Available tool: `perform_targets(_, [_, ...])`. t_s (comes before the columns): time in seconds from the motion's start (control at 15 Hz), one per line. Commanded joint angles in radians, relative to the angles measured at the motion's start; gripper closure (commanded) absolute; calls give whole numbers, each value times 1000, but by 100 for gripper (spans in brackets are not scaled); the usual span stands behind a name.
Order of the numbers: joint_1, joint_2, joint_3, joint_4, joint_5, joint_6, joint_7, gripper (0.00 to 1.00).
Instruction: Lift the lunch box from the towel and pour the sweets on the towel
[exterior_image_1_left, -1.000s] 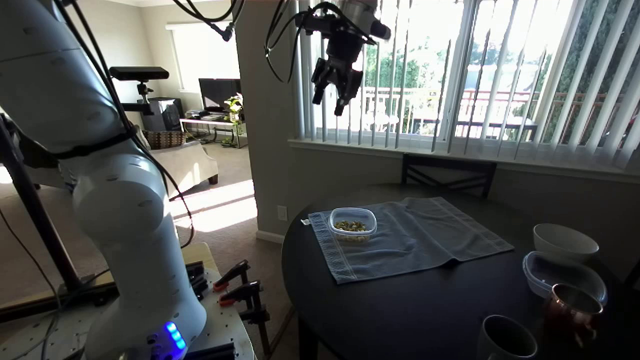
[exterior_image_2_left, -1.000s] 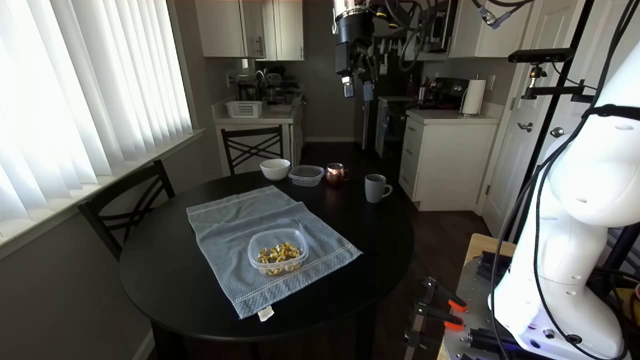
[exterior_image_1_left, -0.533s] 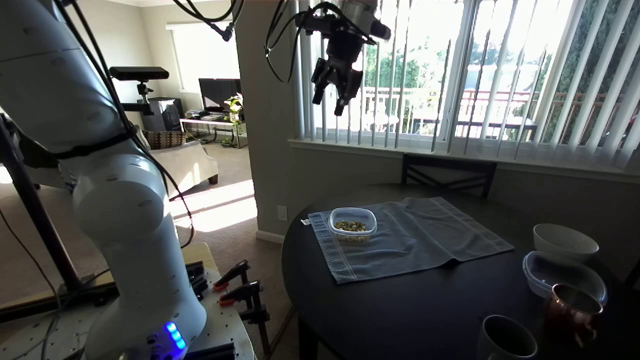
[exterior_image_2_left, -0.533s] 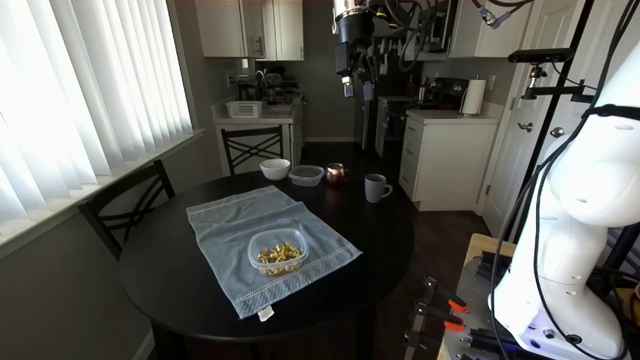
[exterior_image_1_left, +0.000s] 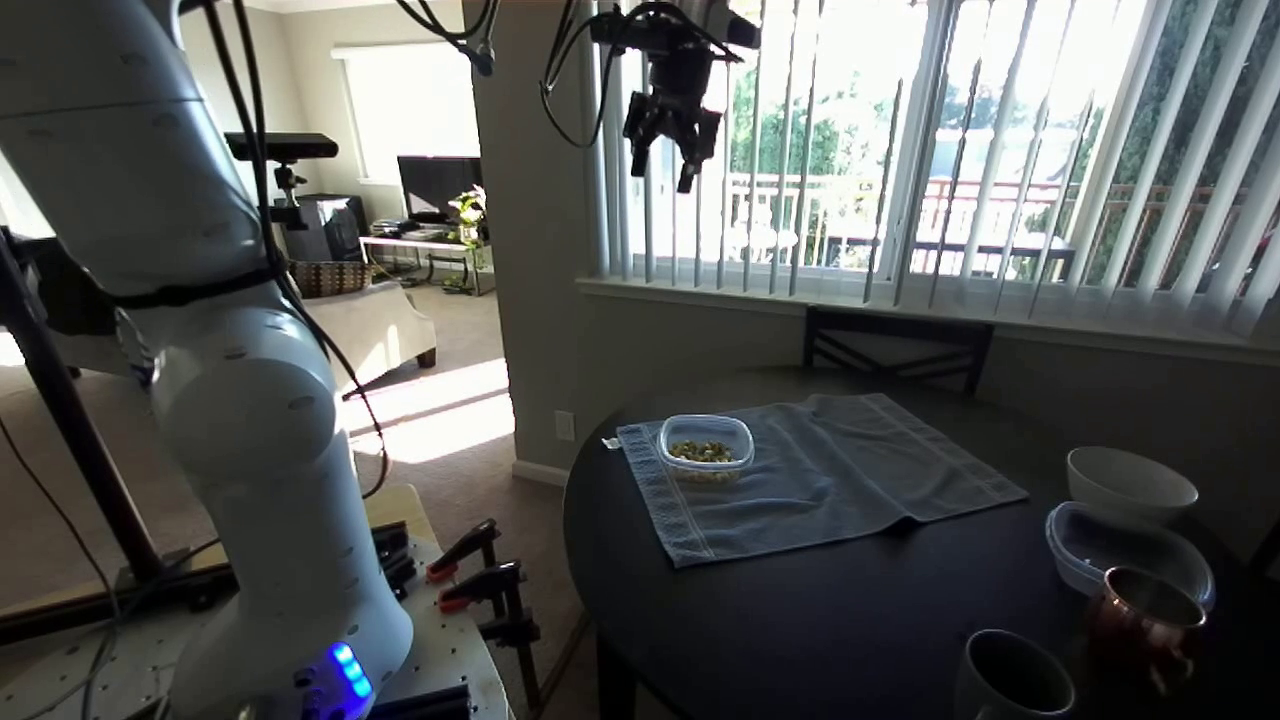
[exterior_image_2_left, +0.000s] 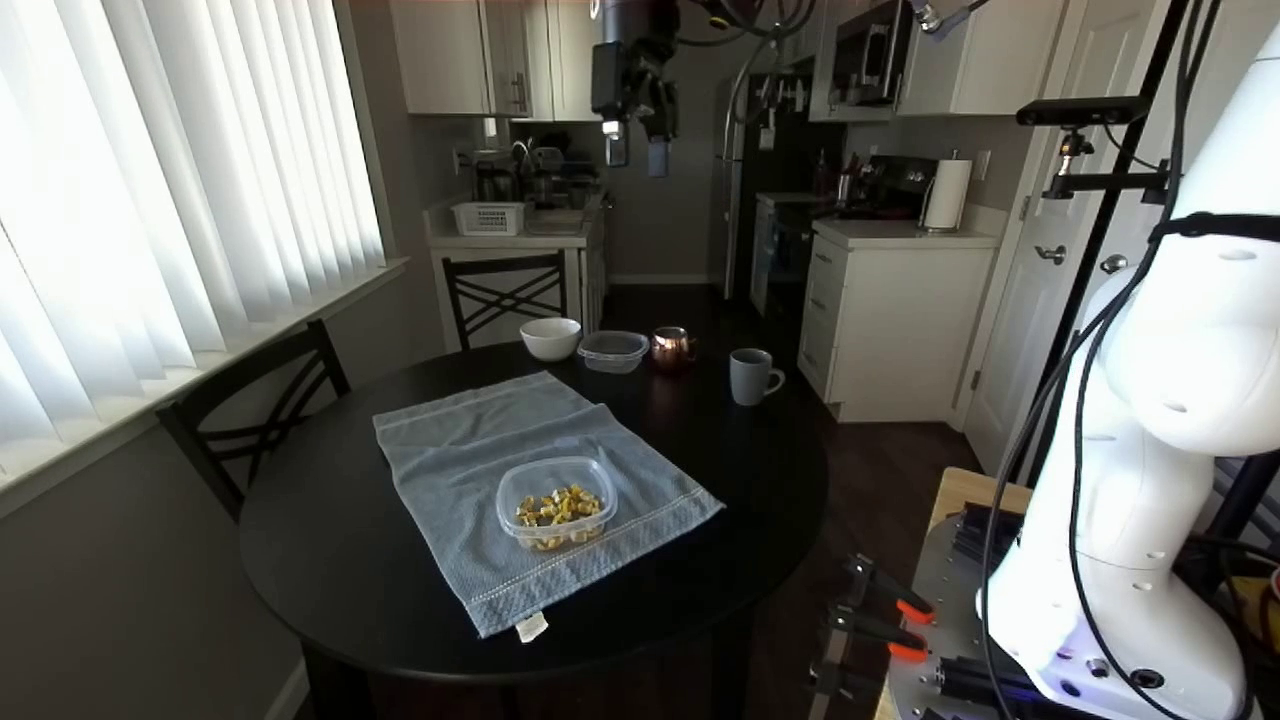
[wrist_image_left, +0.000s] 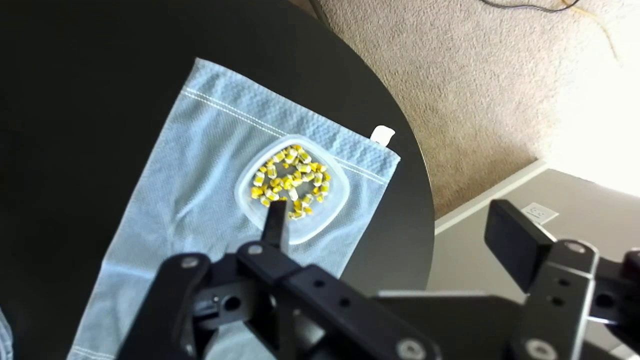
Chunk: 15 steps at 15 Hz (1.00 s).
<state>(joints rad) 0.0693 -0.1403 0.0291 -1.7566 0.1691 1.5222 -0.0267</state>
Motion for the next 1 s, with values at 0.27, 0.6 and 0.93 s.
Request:
perform_targets(0.27, [9,336,32,189,-35,105,133,0])
perform_targets(0.6, [17,494,24,261,-42,99,150,0])
perform_targets(0.93, [10,530,26,263,-27,91,112,0])
